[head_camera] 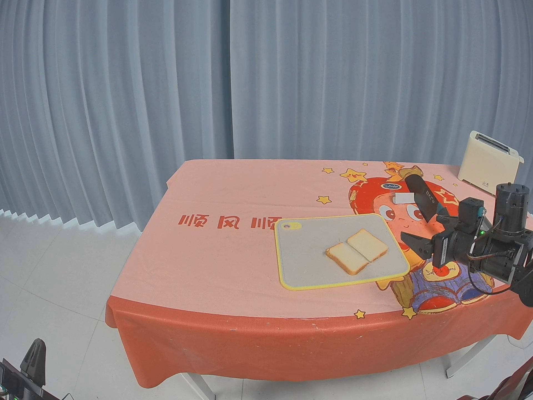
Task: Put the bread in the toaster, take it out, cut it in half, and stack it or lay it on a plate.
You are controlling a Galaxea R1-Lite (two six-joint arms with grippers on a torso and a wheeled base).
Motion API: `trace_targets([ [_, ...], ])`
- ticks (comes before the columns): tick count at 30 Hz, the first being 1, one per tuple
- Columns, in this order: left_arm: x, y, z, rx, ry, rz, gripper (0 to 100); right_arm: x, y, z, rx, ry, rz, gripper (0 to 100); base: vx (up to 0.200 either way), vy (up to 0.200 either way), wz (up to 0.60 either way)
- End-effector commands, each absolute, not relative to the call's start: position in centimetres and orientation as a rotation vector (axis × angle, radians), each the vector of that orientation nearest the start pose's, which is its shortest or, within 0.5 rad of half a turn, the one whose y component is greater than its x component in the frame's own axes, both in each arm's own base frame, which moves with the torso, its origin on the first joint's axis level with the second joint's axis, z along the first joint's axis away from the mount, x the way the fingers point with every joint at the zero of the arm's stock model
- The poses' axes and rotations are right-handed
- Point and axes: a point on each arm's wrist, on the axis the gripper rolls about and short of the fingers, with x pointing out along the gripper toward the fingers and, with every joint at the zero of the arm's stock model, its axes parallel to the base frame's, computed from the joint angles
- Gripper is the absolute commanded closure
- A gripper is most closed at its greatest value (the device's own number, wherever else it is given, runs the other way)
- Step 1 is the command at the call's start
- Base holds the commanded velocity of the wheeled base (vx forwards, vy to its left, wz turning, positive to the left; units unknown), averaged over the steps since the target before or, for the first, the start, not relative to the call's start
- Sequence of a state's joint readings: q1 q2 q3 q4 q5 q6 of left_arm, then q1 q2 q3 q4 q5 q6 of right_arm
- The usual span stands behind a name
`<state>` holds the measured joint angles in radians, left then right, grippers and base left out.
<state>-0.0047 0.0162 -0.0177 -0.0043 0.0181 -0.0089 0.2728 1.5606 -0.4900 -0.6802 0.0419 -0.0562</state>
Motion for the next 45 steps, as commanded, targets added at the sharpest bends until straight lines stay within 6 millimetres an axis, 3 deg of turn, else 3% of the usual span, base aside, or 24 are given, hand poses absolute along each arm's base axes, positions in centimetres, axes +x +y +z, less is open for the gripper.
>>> trace_targets([
  [1, -2.2, 0.1, 7.6, -0.009, 0.011, 0.014, 100, 23.6, 6.7, 14.2, -0.1, 0.388, 0.321, 0, 0.0, 0.0, 0.0],
  [12, -2.2, 0.1, 7.6, -0.009, 0.011, 0.014, 100, 23.5, 7.2, 14.2, -0.101, 0.387, 0.34, 0, 0.0, 0.0, 0.0],
  [25, -2.2, 0.1, 7.6, -0.009, 0.011, 0.014, 100, 27.1, 8.3, 15.0, -0.101, 0.353, 0.341, 0, 0.0, 0.0, 0.0],
  [45, -2.2, 0.1, 7.6, -0.009, 0.011, 0.014, 100, 27.0, 8.8, 14.7, -0.101, 0.359, 0.358, 0, 0.0, 0.0, 0.0],
])
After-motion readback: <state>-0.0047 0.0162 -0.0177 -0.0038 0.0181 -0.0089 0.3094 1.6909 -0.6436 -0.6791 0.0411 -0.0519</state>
